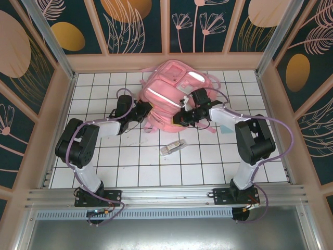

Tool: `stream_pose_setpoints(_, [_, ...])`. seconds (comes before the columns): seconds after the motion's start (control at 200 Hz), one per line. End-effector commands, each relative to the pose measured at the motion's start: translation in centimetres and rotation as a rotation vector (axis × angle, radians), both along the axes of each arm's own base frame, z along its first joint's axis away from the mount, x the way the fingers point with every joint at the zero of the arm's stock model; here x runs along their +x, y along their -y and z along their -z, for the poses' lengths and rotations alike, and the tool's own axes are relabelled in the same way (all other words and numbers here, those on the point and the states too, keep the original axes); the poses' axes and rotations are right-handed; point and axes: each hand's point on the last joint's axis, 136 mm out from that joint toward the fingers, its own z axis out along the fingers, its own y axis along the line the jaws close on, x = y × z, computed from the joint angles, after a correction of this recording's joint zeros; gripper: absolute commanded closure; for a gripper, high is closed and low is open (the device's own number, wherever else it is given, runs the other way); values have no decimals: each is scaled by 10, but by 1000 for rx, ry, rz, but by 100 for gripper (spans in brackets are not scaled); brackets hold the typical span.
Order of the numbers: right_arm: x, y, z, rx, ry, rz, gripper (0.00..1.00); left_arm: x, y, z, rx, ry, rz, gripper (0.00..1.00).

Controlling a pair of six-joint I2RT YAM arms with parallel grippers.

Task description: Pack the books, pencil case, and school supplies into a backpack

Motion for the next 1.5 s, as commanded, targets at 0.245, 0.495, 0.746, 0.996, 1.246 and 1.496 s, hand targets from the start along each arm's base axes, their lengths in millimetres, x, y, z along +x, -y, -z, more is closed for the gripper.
stream_pose_setpoints(0.245, [-48, 118, 70, -688, -342, -10, 100, 62, -114, -41, 236, 228, -386, 100])
stream_pose_setpoints(0.495, [11, 198, 64, -1080, -181, 88, 100, 67, -113, -49, 263, 245, -357, 100])
stream_pose_setpoints(0.746, [72, 248, 43, -1200, -55, 255, 100, 68, -118, -51, 291, 245, -328, 100])
stream_pose_setpoints(0.996, [73, 122, 22, -492, -32, 154, 100, 72, -110, -51, 307, 209, -256, 44])
stream_pose_setpoints(1.246, [58, 31, 6, -120, -51, 52, 100, 54, -103, -81, 208, 206, -248, 35])
stream_pose_setpoints(1.496, [42, -21, -23, 125, -99, -25, 92, 6, -59, -77, 16, 156, -253, 28])
